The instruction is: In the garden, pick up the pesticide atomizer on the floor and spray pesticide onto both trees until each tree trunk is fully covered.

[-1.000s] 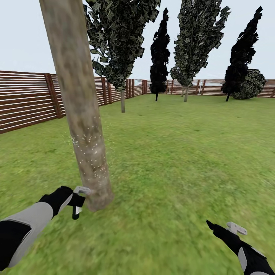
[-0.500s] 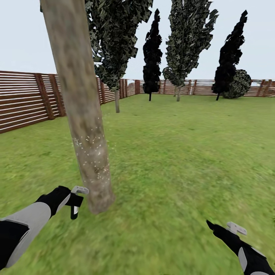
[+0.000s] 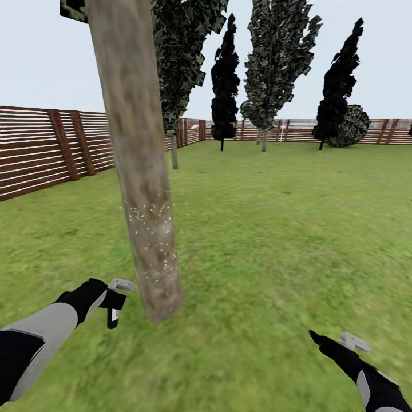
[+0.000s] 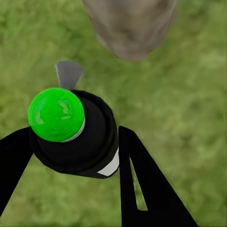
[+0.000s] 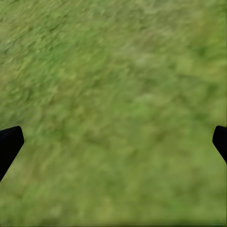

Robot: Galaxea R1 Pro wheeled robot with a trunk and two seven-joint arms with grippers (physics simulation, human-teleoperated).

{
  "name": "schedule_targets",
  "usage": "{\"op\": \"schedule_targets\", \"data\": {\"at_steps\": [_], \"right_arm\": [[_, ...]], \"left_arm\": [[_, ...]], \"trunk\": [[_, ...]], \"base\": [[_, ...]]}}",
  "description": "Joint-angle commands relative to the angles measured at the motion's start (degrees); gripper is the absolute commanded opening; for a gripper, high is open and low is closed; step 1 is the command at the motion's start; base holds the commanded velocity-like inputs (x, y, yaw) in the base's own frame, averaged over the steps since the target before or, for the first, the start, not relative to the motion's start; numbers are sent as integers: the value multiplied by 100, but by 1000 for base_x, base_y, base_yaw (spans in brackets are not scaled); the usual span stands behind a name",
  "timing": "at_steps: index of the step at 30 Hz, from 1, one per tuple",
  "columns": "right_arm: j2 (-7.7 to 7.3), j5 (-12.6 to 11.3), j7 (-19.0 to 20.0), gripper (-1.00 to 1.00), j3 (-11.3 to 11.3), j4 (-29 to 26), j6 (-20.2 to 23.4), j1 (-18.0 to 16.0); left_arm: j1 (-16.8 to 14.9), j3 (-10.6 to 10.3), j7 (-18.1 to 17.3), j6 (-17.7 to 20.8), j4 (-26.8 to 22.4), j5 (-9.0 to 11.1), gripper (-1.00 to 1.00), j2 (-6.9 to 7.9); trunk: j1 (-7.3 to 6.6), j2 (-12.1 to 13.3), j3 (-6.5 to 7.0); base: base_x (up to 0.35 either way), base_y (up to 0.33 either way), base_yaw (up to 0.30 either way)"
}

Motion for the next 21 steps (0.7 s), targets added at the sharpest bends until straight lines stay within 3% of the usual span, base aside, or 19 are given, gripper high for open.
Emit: {"op": "schedule_targets", "data": {"at_steps": [1,13,21], "right_arm": [[0,0,0,100,0,0,0,0],[0,0,0,100,0,3,0,0],[0,0,0,100,0,8,0,0]], "left_arm": [[0,-1,1,0,1,-2,-100,0],[0,-2,1,0,6,-2,-100,-57],[0,-9,-17,16,143,-9,-100,-132]], "trunk": [[0,0,0],[0,0,0],[0,0,0]], "base": [[0,333,-41],[0,333,-238],[-67,80,-33]]}}
